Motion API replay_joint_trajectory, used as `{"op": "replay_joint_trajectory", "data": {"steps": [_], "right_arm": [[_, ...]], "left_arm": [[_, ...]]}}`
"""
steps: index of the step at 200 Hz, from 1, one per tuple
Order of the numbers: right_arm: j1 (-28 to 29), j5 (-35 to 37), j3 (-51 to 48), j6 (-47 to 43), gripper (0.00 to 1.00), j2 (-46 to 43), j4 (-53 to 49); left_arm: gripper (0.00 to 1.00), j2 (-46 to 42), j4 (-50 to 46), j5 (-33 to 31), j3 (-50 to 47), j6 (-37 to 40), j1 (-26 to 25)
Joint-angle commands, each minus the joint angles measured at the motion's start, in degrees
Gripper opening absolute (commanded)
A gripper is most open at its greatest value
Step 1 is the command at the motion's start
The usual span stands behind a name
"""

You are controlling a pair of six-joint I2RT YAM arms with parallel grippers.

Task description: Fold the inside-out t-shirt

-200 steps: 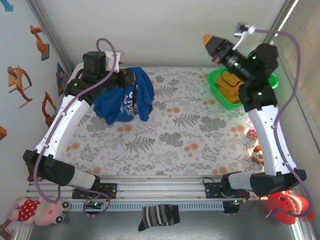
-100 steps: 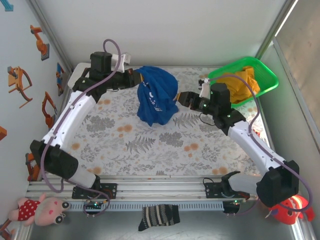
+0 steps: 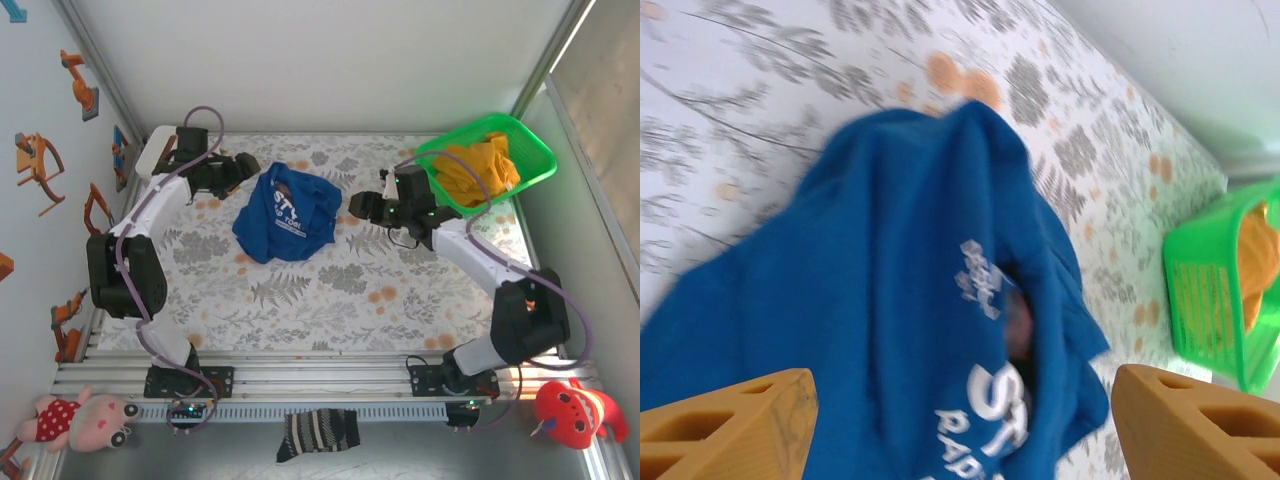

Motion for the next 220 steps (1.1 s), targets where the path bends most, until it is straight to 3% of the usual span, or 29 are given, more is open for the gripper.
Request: {"op": "replay_joint_trajectory", "data": {"steps": [1,36,108,129,135,148,220], "right_arm": [[-0.04,-2.52,3.27,1.42,0.56,6.05,4.44],[2.14,-4.94,10.26,1.98,0.56,15.13,5.6],[6.44,-2.04,20.22,1.15,0.55,27.97,3.1],[6.53,-1.19,20.48,1.11,0.42,28.99,3.5],[6.46,-0.92,20.7,1.03,0.32,29.07,3.38],[6.44,-0.85,21.41,0.64,0.0,28.31,2.76],[6.17,-1.38,28.3,0.55,0.0,14.54,-1.7]], "left_arm": [[0.77,-0.86,-3.96,-2.31,2.64,3.69,-5.21],[0.77,-2.1,-4.44,-6.42,-0.58,1.73,-8.58],[0.78,-14.93,-1.26,-9.22,-17.53,-3.69,-13.55],[0.78,-17.71,-0.31,-10.59,-21.31,-5.26,-15.39],[0.79,-18.12,-0.02,-11.0,-22.15,-5.5,-15.98],[0.79,-18.3,0.28,-11.87,-23.2,-5.65,-17.57],[0.82,-7.26,-0.04,-21.75,-18.71,-1.17,-26.84]]}}
